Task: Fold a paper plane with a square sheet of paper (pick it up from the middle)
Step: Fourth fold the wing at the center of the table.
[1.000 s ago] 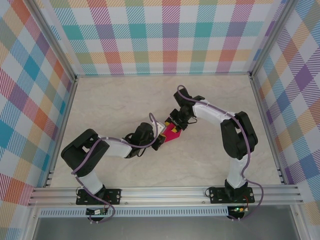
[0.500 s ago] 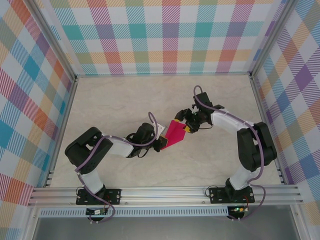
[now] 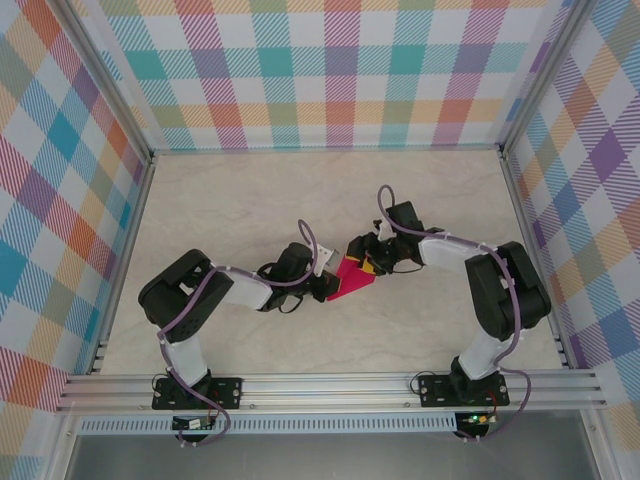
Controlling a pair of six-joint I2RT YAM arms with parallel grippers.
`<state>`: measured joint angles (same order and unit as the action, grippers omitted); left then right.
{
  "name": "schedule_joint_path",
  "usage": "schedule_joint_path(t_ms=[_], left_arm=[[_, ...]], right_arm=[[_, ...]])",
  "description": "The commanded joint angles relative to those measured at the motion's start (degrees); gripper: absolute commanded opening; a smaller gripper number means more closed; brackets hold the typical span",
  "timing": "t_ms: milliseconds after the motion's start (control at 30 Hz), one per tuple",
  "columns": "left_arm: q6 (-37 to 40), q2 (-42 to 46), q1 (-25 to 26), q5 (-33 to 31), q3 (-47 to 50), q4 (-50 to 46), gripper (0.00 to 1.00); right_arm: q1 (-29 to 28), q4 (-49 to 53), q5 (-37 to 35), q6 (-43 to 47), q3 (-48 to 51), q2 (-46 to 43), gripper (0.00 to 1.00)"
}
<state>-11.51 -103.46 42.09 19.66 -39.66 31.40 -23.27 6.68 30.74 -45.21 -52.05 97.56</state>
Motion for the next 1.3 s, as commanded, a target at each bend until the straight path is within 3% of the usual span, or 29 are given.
schedule_joint_path(t_ms=[0, 567, 933, 1133, 1267], left_arm=[[-0.6, -1.3, -0.5, 1.9, -2.0, -1.6, 0.07], [-0.6, -3.6, -0.4, 3.5, -5.2, -6.3, 0.06], [-0.4, -4.5, -0.3, 4.5, -7.0, -8.7, 0.05], [-0.4, -3.8, -0.4, 4.6, -7.6, -10.5, 0.10], [-0.7, -1.5, -0.4, 2.9, -7.7, -12.8, 0.20]], right_arm=[[-0.2, -1.6, 1.5, 4.2, 1.3, 1.3, 0.52], [-0.2, -3.4, -2.2, 2.4, 3.2, 2.6, 0.52], [-0.1, 1.6, -6.5, 2.3, 2.1, 4.1, 0.52], [-0.1, 7.5, -10.6, 2.3, 0.6, 5.4, 0.51], [-0.1, 9.9, -12.3, 1.6, -0.1, 6.8, 0.51]])
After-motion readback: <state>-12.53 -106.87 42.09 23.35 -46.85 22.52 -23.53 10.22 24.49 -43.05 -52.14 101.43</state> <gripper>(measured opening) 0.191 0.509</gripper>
